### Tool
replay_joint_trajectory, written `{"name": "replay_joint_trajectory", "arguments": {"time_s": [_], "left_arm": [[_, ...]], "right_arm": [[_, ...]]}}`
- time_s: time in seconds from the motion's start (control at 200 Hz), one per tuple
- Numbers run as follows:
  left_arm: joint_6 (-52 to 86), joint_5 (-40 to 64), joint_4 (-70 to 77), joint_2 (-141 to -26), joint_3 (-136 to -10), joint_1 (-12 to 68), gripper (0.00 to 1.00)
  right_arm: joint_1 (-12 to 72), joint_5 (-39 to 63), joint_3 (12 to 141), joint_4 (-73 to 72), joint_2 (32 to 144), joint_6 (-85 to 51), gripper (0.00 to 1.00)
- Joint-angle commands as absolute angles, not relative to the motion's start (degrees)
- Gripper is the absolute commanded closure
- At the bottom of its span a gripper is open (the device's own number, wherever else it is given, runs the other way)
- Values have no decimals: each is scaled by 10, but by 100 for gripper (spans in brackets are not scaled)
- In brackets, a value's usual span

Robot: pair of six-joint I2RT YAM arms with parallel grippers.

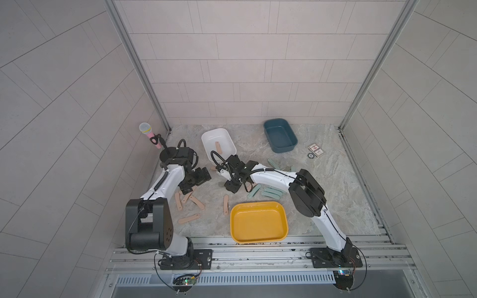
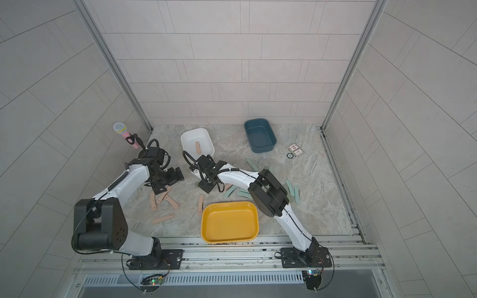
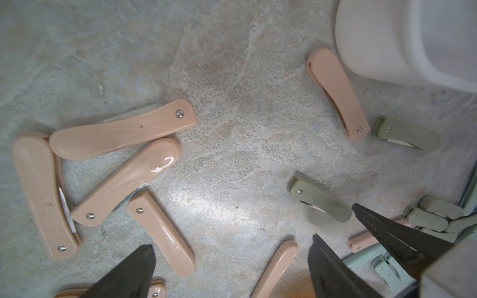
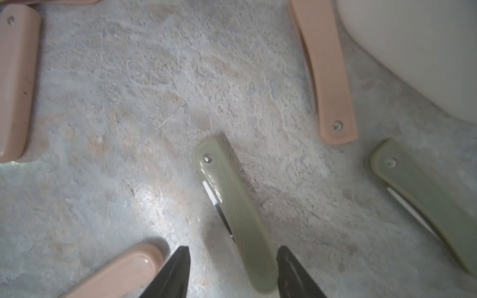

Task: Place the fruit knives into the storage box by color
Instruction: Pick up the fruit knife from the center of the board.

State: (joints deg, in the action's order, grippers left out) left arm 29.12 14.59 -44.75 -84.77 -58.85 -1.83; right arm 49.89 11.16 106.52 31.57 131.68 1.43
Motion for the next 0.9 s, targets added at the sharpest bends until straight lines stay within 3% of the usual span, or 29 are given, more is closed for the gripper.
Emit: {"name": "replay_joint_trajectory", "arguments": {"time_s": [0.0,0.16,0.27,0.42,0.896], "left_arm": [[289,144,-454,-846,-580,-18,0],[289,146,-451,-846,-577,-18,0],[290,148,-450,-846,-577,-18,0],[288,145,-451,-845,-578,-16,0],[283,150,-452,-811,-556,-18,0]], "right_arm": [[504,112,1085,356,1342,37,43],[504,84,1102,378,1374,38,49],[504,73,1111,394,1382,32,65],[504,69,1110,403,1378,16,75],[504,45,1100,419,1268,-32,81]]}}
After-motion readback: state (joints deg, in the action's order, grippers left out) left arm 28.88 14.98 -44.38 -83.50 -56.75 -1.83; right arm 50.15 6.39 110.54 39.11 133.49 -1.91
